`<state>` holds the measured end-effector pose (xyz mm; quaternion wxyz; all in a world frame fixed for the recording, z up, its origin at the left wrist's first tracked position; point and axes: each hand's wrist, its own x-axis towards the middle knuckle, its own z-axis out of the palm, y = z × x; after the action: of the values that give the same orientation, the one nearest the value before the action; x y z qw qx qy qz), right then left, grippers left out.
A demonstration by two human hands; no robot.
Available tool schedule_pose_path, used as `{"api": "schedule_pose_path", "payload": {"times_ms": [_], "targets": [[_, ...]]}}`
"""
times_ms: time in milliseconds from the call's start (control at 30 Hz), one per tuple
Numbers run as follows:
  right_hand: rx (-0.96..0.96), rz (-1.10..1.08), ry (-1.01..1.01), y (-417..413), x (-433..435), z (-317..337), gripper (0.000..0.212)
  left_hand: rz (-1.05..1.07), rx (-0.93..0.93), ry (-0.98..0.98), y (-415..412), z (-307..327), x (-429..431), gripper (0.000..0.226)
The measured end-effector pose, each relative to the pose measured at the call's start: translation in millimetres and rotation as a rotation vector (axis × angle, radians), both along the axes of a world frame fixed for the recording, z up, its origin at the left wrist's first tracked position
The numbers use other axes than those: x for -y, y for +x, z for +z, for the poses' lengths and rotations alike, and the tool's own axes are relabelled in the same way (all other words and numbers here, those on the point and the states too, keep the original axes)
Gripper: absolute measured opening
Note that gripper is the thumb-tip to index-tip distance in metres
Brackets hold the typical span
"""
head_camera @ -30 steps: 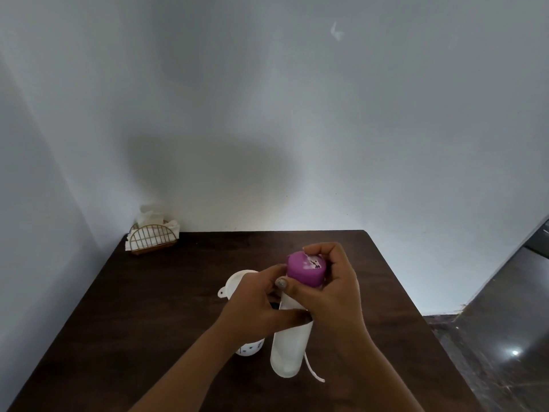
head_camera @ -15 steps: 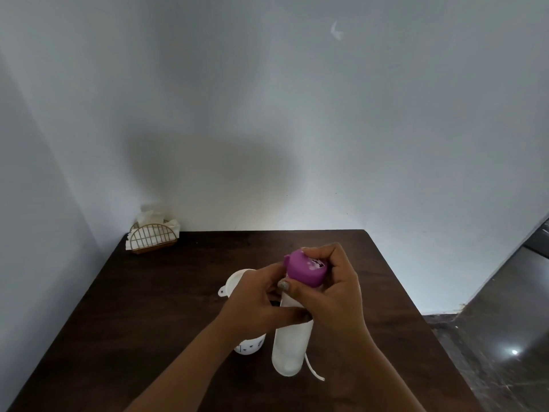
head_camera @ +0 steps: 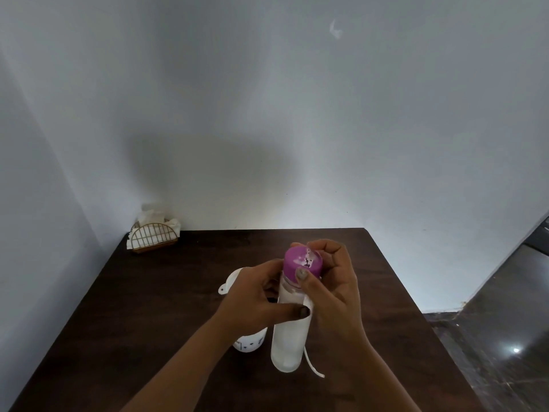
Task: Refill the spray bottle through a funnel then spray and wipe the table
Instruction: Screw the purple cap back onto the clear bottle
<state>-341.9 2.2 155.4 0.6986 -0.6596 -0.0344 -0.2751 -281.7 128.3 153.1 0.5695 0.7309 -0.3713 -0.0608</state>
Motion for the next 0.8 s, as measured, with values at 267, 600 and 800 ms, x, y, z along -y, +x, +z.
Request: {"api": "schedule_pose_path", "payload": {"times_ms": [267,600,800], "targets": [[-0.052,-0.161,-0.096,-1.3,-3.0,0.0,0.05,-0.012,0.002,-0.002,-3.4,1.1,1.6,0.058],[0.002,0.012,0.21,0.9,0.1,-8.4,0.028,0.002,-0.034,0.012,-2.6,-2.1,1.2,0.052],[-0.076,-0.06,-0.037,-4.5,-1.3,-2.2,0.071,0.001,-0.01,0.001,-4.5,-1.7,1.5,0.058]]}}
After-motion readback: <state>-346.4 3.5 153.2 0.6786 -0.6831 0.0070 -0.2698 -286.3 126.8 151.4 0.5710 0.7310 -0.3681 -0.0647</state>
